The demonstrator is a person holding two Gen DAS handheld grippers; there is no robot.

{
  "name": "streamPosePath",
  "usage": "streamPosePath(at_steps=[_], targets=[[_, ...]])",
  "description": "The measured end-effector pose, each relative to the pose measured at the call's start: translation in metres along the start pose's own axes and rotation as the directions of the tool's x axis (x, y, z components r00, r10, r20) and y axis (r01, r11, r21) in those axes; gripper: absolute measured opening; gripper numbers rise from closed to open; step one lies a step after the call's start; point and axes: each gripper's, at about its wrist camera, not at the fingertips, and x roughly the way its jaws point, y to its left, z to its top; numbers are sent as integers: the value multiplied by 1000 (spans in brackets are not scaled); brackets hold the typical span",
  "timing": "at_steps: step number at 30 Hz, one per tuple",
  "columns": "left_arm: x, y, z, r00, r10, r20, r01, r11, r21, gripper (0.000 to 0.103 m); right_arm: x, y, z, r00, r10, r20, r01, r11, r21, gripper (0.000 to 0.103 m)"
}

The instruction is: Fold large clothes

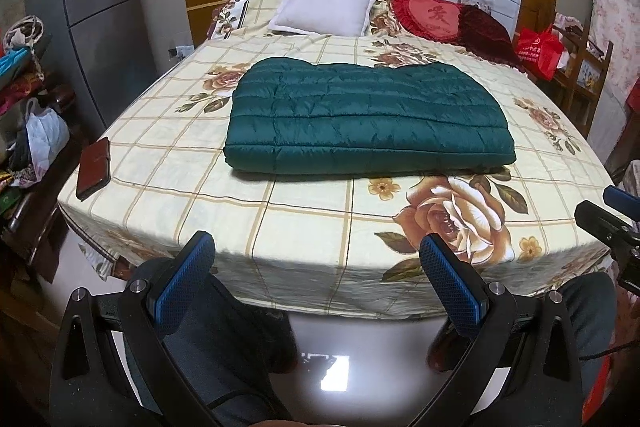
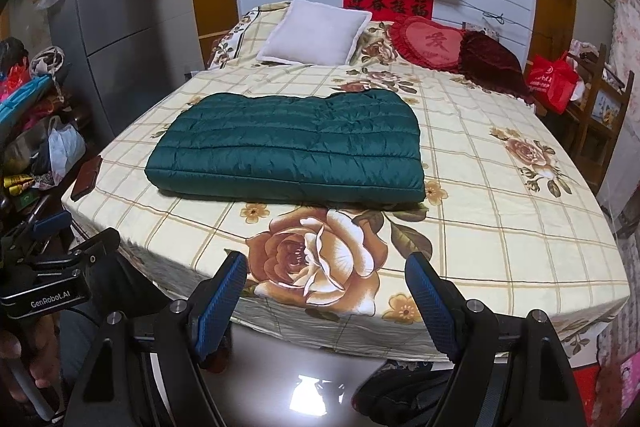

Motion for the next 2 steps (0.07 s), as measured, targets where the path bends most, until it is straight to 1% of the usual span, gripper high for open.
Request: streamPosePath(at_steps=[2], targets=[[0, 0, 0, 1000, -2, -2, 2, 1000, 0, 103, 1, 0, 0, 1000, -1, 1, 1, 1000, -1, 79]])
